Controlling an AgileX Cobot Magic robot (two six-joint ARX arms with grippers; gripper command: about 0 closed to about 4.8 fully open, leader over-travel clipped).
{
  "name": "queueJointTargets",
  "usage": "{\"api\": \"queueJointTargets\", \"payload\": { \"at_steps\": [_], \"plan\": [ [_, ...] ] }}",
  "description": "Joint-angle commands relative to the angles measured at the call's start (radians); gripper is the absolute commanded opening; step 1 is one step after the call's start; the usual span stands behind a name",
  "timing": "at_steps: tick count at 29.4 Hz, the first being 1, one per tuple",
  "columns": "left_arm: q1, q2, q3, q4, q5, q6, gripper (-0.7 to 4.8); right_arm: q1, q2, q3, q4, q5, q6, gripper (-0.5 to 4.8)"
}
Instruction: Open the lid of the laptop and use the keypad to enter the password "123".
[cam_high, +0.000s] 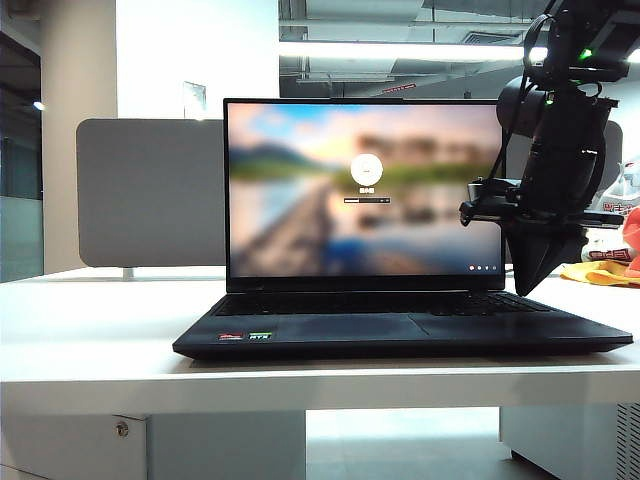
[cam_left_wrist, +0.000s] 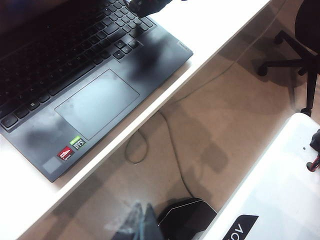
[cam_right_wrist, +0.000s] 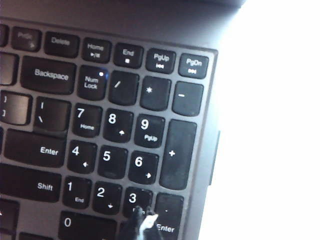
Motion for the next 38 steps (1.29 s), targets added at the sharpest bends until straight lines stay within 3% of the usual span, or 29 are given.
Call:
{"api": "queueJointTargets", "payload": {
  "at_steps": [1,38],
  "plan": [
    [0.001,-0.002,0.007,0.005,0.002,0.0,-0.05,0.001,-0.004,0.001,0.004,-0.005,-0.003,-0.09],
    [0.001,-0.002,0.007,0.005,-0.007,0.003,-0.05,0.002,-0.027,0.002,-0.008,-0.034,-0.003,-0.09]
  ]
}}
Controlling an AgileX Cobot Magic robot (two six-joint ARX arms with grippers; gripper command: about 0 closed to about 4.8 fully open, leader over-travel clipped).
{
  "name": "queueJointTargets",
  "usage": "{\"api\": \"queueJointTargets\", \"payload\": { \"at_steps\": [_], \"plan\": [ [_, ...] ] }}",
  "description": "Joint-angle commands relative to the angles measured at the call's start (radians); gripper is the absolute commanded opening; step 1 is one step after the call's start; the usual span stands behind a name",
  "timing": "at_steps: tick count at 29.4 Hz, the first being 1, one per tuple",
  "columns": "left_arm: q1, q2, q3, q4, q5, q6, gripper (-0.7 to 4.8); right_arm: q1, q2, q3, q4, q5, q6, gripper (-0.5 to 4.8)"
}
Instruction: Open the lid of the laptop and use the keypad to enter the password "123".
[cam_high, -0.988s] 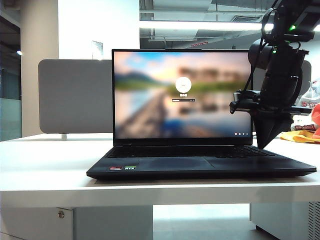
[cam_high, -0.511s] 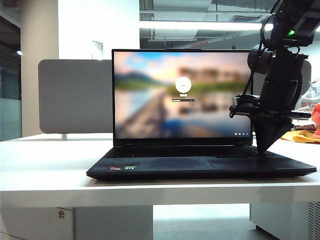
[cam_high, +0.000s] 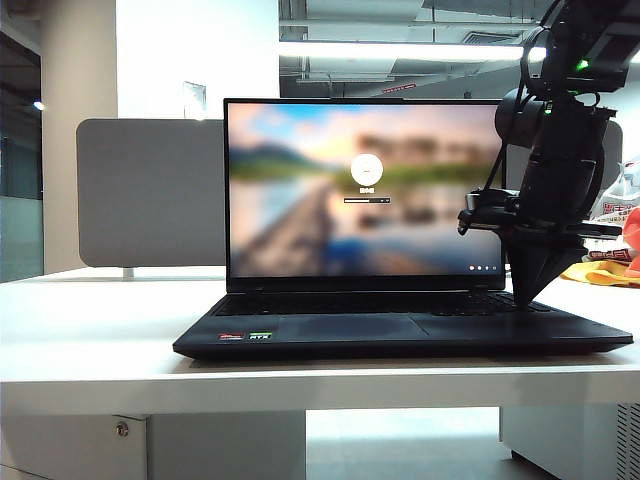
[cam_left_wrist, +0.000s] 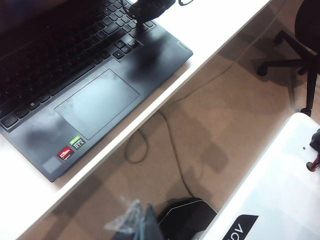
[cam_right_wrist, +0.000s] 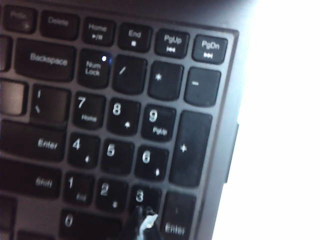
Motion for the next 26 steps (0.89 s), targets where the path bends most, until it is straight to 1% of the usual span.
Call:
{"api": "queueJointTargets", "payload": {
  "at_steps": [1,3,6,13,15,17,19,21,24,26],
  "plan": [
    [0.001,-0.002,0.007,0.006,-0.019,0.003,-0.05,0.002,-0.066,0.002,0.021,-0.024,-0.003,-0.09],
    [0.001,-0.002,0.007,0.006,-0.043,0.005,-0.05,0.002,-0.125,0.002,0.049,-0.024,-0.003,-0.09],
    [0.001,-0.002,0.007,0.006,-0.047,0.024,-0.05,0.002,-0.21,0.002,0.064,-0.024,-0.003,-0.09],
    [0.001,-0.013,0.007,0.005,-0.051,0.026,-0.05,0.004,-0.343,0.0,-0.016,-0.047,-0.003,-0.09],
    [0.001,-0.019,0.007,-0.002,-0.051,0.027,-0.05,0.017,-0.394,-0.014,-0.031,-0.043,-0.003,-0.09],
    [0.001,-0.03,0.006,-0.013,-0.079,0.032,-0.05,0.029,-0.476,-0.078,-0.012,-0.042,0.002,-0.09],
    [0.001,-0.053,0.006,-0.031,-0.173,0.055,-0.06,0.042,-0.609,-0.212,0.048,-0.043,0.032,-0.09],
    [0.001,-0.094,0.004,-0.034,-0.258,0.055,-0.05,0.052,-0.745,-0.354,0.103,-0.043,0.054,-0.09],
    [0.001,-0.208,-0.005,-0.023,-0.4,0.046,-0.05,0.054,-0.959,-0.543,0.13,-0.042,0.074,-0.09],
    [0.001,-0.32,-0.031,-0.009,-0.473,0.018,-0.05,0.054,-1.113,-0.66,0.144,-0.041,0.08,-0.09]
  ]
}}
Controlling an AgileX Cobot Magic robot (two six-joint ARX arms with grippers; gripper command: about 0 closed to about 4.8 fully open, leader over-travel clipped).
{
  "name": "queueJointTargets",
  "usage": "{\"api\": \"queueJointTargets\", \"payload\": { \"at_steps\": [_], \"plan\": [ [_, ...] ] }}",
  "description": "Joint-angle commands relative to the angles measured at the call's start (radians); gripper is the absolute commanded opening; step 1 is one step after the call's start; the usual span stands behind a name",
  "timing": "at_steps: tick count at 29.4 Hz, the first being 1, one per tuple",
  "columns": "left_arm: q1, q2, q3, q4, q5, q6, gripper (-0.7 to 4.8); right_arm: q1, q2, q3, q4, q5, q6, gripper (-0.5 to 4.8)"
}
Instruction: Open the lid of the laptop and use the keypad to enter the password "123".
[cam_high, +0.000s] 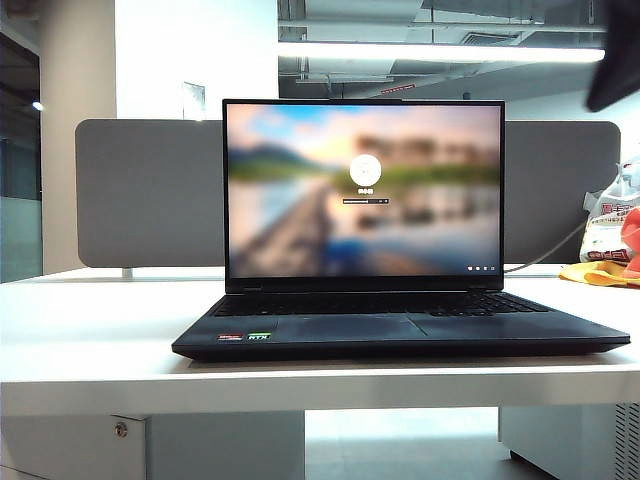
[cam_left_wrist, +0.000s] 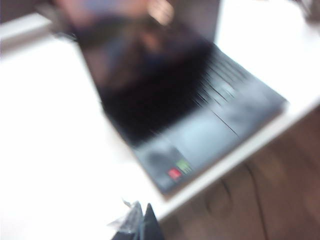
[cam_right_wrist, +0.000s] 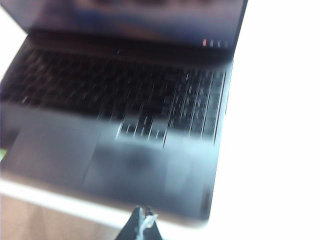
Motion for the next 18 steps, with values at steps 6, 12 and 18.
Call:
{"api": "queueJointTargets", "payload": {
  "at_steps": [6,12,18],
  "plan": [
    [0.001,-0.348,-0.137,0.023,-0.182,-0.103,-0.05,0.0,-0.43,-0.296,0.021,0.065,0.033,-0.09],
    [0.001,-0.526,-0.261,0.029,-0.206,-0.114,-0.06,-0.001,-0.706,-0.464,0.029,0.108,0.032,-0.09],
    [0.001,-0.538,-0.278,0.043,-0.195,-0.115,-0.06,-0.002,-0.888,-0.524,0.109,0.103,0.032,-0.09]
  ]
}}
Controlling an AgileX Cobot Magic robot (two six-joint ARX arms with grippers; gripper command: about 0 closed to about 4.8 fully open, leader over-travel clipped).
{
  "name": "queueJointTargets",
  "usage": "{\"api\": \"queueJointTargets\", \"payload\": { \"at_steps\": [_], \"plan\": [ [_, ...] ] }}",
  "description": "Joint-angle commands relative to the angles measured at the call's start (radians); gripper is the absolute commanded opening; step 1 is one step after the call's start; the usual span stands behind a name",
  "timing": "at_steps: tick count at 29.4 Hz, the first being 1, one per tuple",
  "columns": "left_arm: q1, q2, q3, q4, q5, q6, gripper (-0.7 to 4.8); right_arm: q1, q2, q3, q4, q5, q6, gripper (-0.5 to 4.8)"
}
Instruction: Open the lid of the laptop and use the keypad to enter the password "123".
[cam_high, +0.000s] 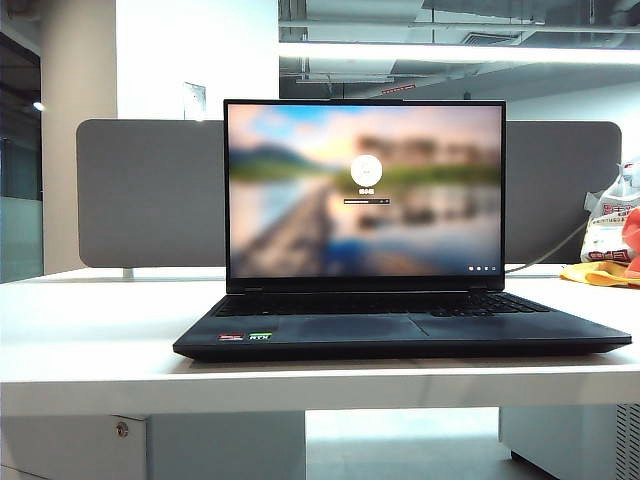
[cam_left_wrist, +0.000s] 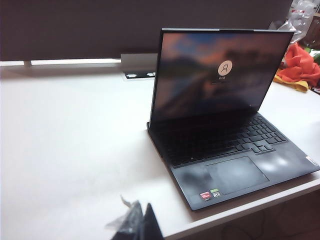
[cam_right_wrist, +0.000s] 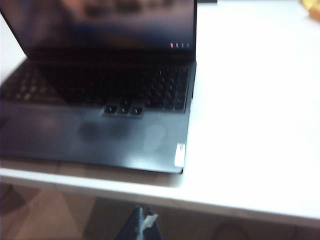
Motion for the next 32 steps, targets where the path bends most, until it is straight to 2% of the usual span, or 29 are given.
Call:
{"api": "queueJointTargets", "payload": {
  "at_steps": [1,7,30,32],
  "plan": [
    [0.002,0.003,0.001,0.027,0.008,-0.002,-0.06,-0.001,-0.063,0.004,0.119,-0.002,0.002,-0.09],
    [0.002,0.003,0.001,0.019,0.004,0.002,-0.06,-0.002,-0.124,0.004,0.184,0.006,0.002,-0.08],
    [0.003,0.002,0.001,0.019,0.004,0.002,-0.05,-0.002,-0.124,-0.021,0.141,0.002,0.002,-0.09],
    [0.019,0.002,0.001,0.023,0.003,0.024,-0.05,-0.002,-0.124,-0.021,0.141,0.002,0.002,-0.09]
  ]
}}
